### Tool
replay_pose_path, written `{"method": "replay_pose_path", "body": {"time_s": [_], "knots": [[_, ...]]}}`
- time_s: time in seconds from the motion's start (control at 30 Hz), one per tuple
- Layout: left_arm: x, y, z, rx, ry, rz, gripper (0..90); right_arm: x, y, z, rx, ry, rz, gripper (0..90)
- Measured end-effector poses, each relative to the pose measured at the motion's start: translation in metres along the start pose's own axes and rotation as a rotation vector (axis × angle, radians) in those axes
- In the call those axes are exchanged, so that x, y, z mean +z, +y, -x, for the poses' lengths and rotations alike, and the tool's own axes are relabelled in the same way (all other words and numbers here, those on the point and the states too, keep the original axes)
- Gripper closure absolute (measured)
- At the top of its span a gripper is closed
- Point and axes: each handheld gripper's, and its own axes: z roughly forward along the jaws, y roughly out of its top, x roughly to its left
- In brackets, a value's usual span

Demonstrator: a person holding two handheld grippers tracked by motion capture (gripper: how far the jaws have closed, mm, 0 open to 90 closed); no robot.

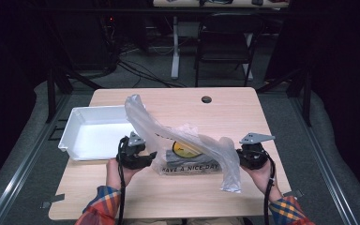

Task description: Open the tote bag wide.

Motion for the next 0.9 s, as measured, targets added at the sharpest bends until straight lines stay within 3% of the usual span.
{"method": "replay_pose_path", "body": {"time_s": [0.07, 0.27, 0.33, 0.43, 0.63, 0.9], "knots": [[-0.011, 0.002, 0.001, 0.0, 0.03, 0.035, 35.4, 0.0, 0.0, 0.0, 0.002, -0.011, -0.004, 90.0], [-0.03, 0.011, 0.005, -0.009, 0.153, 0.166, 30.3, 0.005, -0.001, 0.005, 0.009, -0.035, -0.027, 90.0], [-0.031, 0.016, 0.007, -0.008, 0.138, 0.19, 31.0, 0.006, -0.002, 0.006, 0.011, -0.034, -0.032, 90.0], [-0.025, 0.022, 0.012, 0.019, 0.141, 0.208, 42.5, 0.009, -0.003, 0.008, 0.017, -0.042, -0.044, 90.0], [-0.002, 0.023, 0.014, 0.047, 0.088, 0.158, 77.9, 0.014, -0.008, 0.015, 0.027, -0.06, -0.097, 90.0], [0.022, 0.016, 0.011, 0.072, 0.045, 0.052, 81.6, 0.02, -0.012, 0.017, 0.019, -0.074, -0.137, 90.0]]}}
